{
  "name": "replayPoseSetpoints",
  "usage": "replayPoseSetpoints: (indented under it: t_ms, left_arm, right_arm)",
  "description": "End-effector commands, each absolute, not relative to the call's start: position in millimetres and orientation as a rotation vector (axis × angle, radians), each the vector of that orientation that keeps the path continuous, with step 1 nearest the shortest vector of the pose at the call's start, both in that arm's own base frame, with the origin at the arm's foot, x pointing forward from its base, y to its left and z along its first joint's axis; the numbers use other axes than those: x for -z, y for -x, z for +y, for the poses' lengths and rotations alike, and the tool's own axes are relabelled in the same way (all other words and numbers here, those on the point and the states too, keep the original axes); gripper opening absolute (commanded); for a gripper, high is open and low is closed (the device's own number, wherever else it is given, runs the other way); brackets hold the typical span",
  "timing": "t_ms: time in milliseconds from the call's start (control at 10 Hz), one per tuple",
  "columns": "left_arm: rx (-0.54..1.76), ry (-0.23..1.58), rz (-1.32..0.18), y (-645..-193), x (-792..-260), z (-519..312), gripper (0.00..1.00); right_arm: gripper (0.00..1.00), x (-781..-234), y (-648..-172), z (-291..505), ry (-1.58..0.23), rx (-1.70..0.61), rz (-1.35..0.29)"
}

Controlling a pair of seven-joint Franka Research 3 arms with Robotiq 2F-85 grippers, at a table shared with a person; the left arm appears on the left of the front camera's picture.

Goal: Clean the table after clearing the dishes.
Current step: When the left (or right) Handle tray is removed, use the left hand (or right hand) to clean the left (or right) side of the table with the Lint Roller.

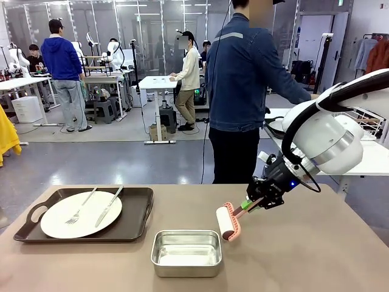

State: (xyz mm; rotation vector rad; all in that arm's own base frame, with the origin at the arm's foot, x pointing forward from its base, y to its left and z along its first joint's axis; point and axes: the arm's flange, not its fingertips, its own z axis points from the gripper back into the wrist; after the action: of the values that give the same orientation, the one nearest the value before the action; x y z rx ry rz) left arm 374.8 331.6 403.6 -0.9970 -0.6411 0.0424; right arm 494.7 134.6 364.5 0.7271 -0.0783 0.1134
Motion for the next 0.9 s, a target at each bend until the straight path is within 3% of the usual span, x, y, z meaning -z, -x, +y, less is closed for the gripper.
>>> replayPoseSetpoints:
  t_ms: [0, 400, 800]
  left_arm:
    - [-0.027, 1.003, -0.658, -371, -404, 333, 1.0]
    - [-0.027, 1.003, -0.658, -371, -404, 333, 1.0]
    - [-0.027, 1.003, -0.658, -371, -404, 333, 1.0]
  right_arm:
    - [0.21, -350, -491, 130, -0.729, -0.066, -0.1]
    - [0.21, -321, -482, 86, -0.688, 0.022, -0.101]
    - [0.21, -336, -475, 11, -0.648, 0.041, -0.144]
